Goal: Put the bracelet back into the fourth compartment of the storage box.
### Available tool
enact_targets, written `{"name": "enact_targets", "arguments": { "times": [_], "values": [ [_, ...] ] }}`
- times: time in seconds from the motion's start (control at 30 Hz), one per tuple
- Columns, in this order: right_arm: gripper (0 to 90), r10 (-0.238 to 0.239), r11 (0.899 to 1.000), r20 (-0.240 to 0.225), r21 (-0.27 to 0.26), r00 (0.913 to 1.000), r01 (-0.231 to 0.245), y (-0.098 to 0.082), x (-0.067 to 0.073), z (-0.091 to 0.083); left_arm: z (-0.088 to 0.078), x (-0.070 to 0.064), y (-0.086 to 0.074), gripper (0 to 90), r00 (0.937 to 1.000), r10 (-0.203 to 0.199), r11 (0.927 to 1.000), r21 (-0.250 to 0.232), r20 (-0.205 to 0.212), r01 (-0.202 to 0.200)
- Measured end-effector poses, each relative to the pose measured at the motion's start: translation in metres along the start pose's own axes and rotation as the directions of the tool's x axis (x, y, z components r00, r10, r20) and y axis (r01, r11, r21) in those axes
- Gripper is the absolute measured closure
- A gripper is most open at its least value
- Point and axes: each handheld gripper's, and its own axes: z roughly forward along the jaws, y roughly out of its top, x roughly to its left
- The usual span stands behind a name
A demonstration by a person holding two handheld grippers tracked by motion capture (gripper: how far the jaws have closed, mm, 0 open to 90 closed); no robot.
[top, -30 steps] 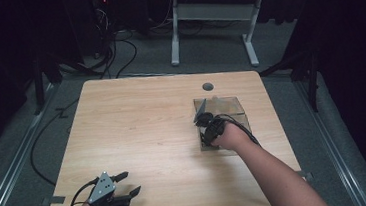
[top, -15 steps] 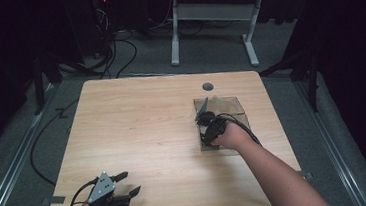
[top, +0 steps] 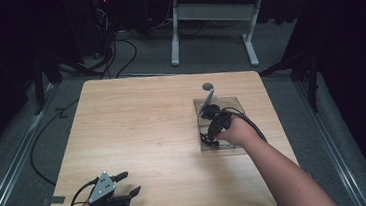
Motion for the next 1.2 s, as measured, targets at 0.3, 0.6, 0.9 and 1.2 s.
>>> {"name": "enact_targets", "arguments": {
  "times": [0.3, 0.6, 0.9, 1.2],
  "values": [
    [76.9, -0.003, 0.999, 0.015, -0.044, 0.9999, 0.004, -0.014, 0.004, -0.008, 0.000, 0.000, 0.000, 32.1, 1.0000, 0.002, 1.0000, 0.002, 0.000, -0.002],
    [86.6, 0.007, 0.991, 0.002, -0.134, 1.0000, -0.007, -0.040, 0.008, -0.017, 0.000, 0.000, 0.000, 32.2, 1.0000, 0.004, 1.0000, 0.002, -0.003, -0.004],
    [87.0, 0.008, 0.979, -0.014, -0.204, 0.9999, -0.011, -0.060, 0.010, -0.019, 0.000, 0.000, 0.000, 32.2, 1.0000, -0.001, 1.0000, 0.003, -0.003, 0.001],
    [86.8, 0.020, 0.966, -0.037, -0.258, 0.9991, -0.029, -0.076, 0.012, -0.012, 0.000, 0.000, 0.000, 32.1, 1.0000, -0.005, 1.0000, -0.002, -0.003, 0.005]
  ]
}}
